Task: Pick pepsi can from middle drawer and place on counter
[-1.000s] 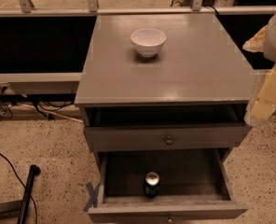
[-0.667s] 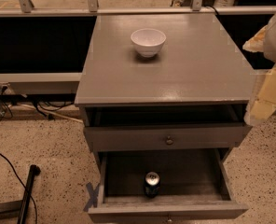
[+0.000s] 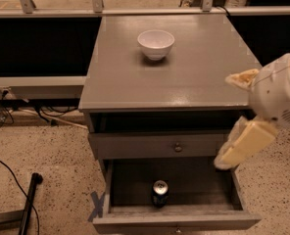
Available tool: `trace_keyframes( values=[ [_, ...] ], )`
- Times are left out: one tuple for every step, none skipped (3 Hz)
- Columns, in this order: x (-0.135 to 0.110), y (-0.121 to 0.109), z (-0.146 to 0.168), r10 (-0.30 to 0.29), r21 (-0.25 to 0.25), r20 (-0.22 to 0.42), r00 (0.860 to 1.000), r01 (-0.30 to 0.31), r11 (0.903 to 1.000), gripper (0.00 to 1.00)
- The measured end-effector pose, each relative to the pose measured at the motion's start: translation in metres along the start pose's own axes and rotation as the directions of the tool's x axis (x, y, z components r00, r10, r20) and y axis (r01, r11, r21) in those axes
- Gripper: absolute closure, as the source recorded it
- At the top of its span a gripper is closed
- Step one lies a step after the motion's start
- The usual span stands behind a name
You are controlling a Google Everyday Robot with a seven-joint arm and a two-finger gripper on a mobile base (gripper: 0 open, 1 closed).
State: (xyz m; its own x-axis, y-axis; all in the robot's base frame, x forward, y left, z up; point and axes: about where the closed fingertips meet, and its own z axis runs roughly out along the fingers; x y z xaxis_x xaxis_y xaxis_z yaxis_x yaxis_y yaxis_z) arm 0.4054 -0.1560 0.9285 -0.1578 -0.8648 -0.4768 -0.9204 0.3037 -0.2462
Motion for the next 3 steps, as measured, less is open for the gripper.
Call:
trace_keyframes(
  values=[
    [-0.026,0.052,0.038,-0.058,0.014,0.124,0.991,0.056,0.9983,0.0],
    [-0.03,0.072,0.062,-0.059,0.018,0.175,0.983,0.056,0.9982,0.0],
    [0.001,0.06,0.073,-0.018,0.038,0.23,0.973,0.01,0.9992,0.0]
  ],
)
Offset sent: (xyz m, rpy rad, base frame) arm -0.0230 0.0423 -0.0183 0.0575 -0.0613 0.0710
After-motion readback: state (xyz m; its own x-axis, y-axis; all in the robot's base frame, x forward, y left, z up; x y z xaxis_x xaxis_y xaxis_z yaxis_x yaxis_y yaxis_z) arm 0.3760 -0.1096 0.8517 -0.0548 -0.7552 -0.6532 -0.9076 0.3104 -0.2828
